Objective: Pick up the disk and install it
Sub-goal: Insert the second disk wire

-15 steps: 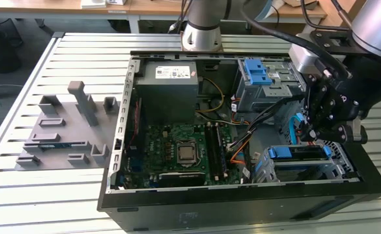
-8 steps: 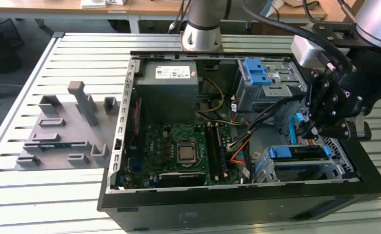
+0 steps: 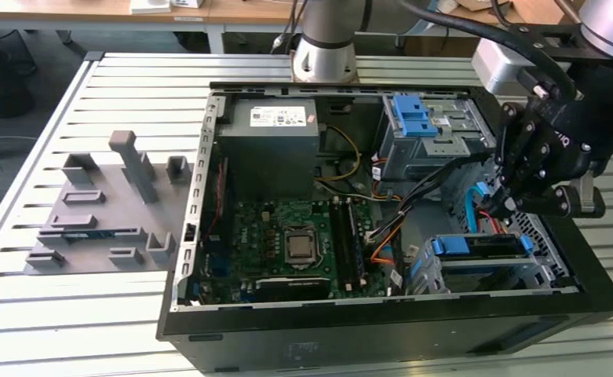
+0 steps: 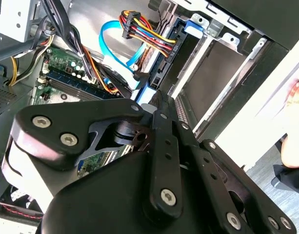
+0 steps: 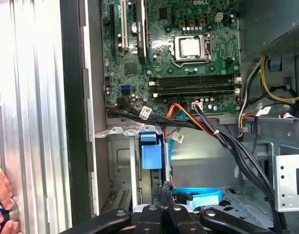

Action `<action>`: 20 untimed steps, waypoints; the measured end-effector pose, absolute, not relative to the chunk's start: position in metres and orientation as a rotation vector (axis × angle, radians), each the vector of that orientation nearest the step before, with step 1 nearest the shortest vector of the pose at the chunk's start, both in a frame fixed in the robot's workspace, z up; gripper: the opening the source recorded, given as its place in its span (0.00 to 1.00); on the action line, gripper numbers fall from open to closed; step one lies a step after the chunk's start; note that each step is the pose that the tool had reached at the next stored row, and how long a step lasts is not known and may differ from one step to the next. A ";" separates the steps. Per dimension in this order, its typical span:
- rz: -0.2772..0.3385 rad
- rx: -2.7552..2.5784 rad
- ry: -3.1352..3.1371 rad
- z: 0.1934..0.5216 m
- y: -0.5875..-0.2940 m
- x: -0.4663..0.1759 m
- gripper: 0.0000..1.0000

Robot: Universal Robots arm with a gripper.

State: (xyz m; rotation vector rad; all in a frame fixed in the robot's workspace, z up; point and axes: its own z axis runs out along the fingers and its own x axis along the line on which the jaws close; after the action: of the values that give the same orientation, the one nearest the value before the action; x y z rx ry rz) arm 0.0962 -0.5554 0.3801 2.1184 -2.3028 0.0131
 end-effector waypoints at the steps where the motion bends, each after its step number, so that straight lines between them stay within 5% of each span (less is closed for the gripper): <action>1: 0.013 2.118 -2.303 0.380 -0.555 0.096 0.11; 20: 0.014 2.118 -2.302 0.384 -0.542 0.095 0.11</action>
State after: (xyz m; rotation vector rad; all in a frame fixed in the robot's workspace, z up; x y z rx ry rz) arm 0.0945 -0.5424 0.3843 2.1179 -2.3024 0.0143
